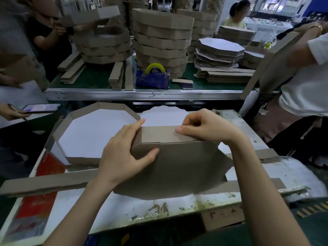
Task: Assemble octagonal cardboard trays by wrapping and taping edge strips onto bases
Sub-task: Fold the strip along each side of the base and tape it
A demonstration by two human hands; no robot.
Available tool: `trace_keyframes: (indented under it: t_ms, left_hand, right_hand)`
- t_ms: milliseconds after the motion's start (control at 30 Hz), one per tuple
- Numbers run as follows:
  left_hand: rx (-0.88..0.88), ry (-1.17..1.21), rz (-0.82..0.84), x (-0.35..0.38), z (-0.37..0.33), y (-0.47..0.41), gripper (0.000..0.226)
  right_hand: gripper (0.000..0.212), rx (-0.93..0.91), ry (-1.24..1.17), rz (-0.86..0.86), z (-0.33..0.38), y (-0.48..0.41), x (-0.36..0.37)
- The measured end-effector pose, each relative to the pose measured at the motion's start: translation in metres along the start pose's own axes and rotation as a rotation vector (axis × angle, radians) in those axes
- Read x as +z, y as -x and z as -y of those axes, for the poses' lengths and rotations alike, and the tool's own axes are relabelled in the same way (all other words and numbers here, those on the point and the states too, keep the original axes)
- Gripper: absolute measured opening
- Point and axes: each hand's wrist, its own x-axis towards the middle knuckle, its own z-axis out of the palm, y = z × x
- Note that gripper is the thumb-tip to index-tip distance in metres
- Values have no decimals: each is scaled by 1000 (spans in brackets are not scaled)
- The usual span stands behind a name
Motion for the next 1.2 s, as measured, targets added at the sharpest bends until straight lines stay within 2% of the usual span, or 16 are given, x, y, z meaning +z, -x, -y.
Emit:
trace_keyframes:
  t_ms: [100,200,433,700,1033,1100,1200]
  left_hand:
    - [80,-42,66,-2,-21,-14,86]
    - [126,-111,112,2,-35,-21,83]
    - [166,-87,128,14,-38,-23,78]
    - [232,1,112,17,-43,-22,48]
    - [251,87,226,8,-57,-31,29]
    - [265,91,242,7,-58,-36,27]
    - [243,149,287,7,-58,-43,26]
  right_hand:
    - [27,-15,-13,-5,4,0,2]
    - [29,-14,-27,-59,5,3,-1]
    - [26,-4,-34,-69,-4,17,-8]
    - [44,-27,-97,-111,-13,29,1]
    - [37,0,-128,-54,-27,28,-11]
    - [25,19,-307,-158,-37,26,-16]
    - [18,159,-591,-500,-64,10,-23]
